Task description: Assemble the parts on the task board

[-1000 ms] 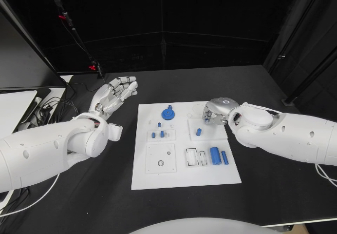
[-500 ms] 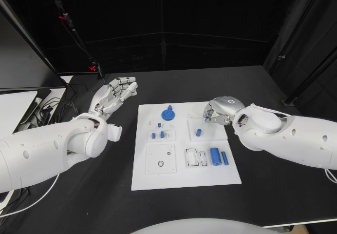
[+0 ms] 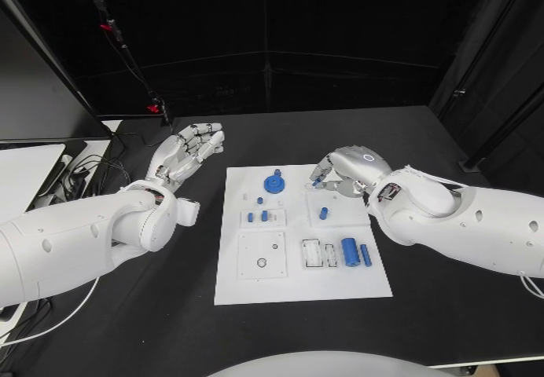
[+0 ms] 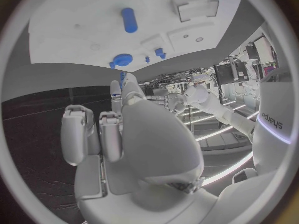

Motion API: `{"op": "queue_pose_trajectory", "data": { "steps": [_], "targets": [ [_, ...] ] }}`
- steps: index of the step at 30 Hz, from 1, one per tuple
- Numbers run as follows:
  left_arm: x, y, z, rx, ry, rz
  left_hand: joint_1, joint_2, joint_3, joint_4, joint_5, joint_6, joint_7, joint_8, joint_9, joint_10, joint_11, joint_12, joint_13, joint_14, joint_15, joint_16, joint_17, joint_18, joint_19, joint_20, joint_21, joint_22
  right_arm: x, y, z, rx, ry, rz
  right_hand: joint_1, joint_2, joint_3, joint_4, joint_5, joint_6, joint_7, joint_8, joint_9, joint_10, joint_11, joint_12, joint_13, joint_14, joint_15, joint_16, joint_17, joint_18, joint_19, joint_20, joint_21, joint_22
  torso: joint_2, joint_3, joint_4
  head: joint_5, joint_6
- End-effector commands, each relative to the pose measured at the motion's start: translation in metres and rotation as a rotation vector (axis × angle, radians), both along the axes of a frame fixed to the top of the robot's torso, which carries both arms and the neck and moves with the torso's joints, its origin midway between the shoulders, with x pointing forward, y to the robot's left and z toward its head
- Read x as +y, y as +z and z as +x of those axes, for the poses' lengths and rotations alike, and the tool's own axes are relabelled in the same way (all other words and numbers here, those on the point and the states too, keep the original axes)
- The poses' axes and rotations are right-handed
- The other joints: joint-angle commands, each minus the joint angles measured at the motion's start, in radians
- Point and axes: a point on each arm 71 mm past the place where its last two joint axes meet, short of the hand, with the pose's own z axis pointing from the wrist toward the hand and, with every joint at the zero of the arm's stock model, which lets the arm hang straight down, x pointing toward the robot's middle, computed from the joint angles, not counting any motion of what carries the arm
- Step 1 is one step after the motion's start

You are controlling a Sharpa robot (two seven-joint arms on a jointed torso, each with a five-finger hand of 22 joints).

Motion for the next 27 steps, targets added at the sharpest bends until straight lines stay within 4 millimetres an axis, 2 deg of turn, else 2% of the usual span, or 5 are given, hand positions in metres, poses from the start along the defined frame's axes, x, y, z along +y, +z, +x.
{"op": "queue_pose_trajectory", "data": {
  "steps": [1, 9, 16, 19, 27],
  "targets": [
    [-0.001, 0.007, -0.002, -0.078, -0.02, -0.031, 0.002, 0.012, -0.006, -0.001, 0.003, -0.008, 0.159, 0.003, -0.001, -0.008, 0.0, 0.005, -0.001, -0.008, 0.0, 0.005, -0.001, -0.019, 0.007, 0.0, 0.002, -0.001, 0.011, 0.007, -0.004, -0.045, 0.063, 0.063, 0.008, 0.002, 0.005, 0.0, -0.003, 0.006, 0.002, -0.007, 0.002, 0.009, 0.003, -0.005, 0.0, 0.092, 0.005, -0.002, 0.204, 0.006, 0.044, 0.009, 0.005, 0.197, 0.0, -0.0002, 0.0006, 0.014, -0.004],
    [-0.004, 0.007, -0.002, -0.079, -0.025, -0.033, 0.002, 0.012, -0.006, -0.001, 0.003, -0.008, 0.159, 0.003, -0.001, -0.008, 0.0, 0.005, -0.001, -0.008, 0.0, 0.005, -0.001, -0.019, 0.007, 0.0, 0.002, -0.001, 0.042, 0.003, -0.009, 0.019, 0.136, 0.07, 0.009, 0.002, 0.008, 0.0, -0.003, 0.007, 0.004, -0.008, 0.001, 0.011, 0.004, -0.007, 0.0, 0.092, 0.006, -0.002, 0.204, 0.006, 0.043, 0.01, 0.003, 0.197, 0.002, 0.0002, 0.0004, 0.043, -0.008],
    [-0.005, 0.007, -0.002, -0.079, -0.028, -0.034, 0.002, 0.012, -0.006, -0.001, 0.003, -0.008, 0.159, 0.003, -0.001, -0.008, 0.0, 0.005, -0.001, -0.008, 0.0, 0.005, -0.001, -0.019, 0.007, 0.0, 0.002, -0.001, 0.064, -0.012, -0.022, 0.103, 0.19, 0.056, 0.013, 0.003, 0.014, -0.001, -0.002, 0.007, 0.006, -0.012, 0.001, 0.012, 0.005, -0.013, 0.0, 0.093, 0.007, -0.002, 0.205, 0.007, 0.041, 0.011, 0.0, 0.195, -0.001, -0.0013, 0.0039, 0.054, -0.02],
    [-0.005, 0.007, -0.002, -0.079, -0.027, -0.033, 0.002, 0.012, -0.006, -0.001, 0.003, -0.008, 0.159, 0.003, -0.001, -0.008, 0.0, 0.005, -0.001, -0.008, 0.0, 0.005, -0.001, -0.019, 0.007, 0.0, 0.002, -0.001, 0.071, -0.021, -0.028, 0.141, 0.205, 0.045, 0.015, 0.004, 0.018, -0.002, -0.002, 0.007, 0.007, -0.013, 0.001, 0.013, 0.006, -0.016, 0.0, 0.093, 0.007, -0.001, 0.207, 0.009, 0.039, 0.012, -0.004, 0.192, -0.001, -0.0017, -0.0036, 0.064, -0.024],
    [-0.005, 0.007, -0.001, -0.079, -0.028, -0.034, 0.002, 0.012, -0.006, -0.001, 0.003, -0.008, 0.159, 0.003, -0.001, -0.008, 0.0, 0.005, -0.001, -0.008, 0.0, 0.005, -0.001, -0.019, 0.007, 0.0, 0.002, -0.001, 0.079, -0.045, -0.04, 0.226, 0.222, 0.001, 0.019, 0.004, 0.024, -0.004, -0.002, 0.007, 0.01, -0.017, 0.0, 0.014, 0.008, -0.022, 0.0, 0.093, 0.009, -0.001, 0.208, 0.01, 0.037, 0.014, -0.007, 0.19, -0.002, -0.0026, -0.0055, 0.066, -0.033]
  ]
}}
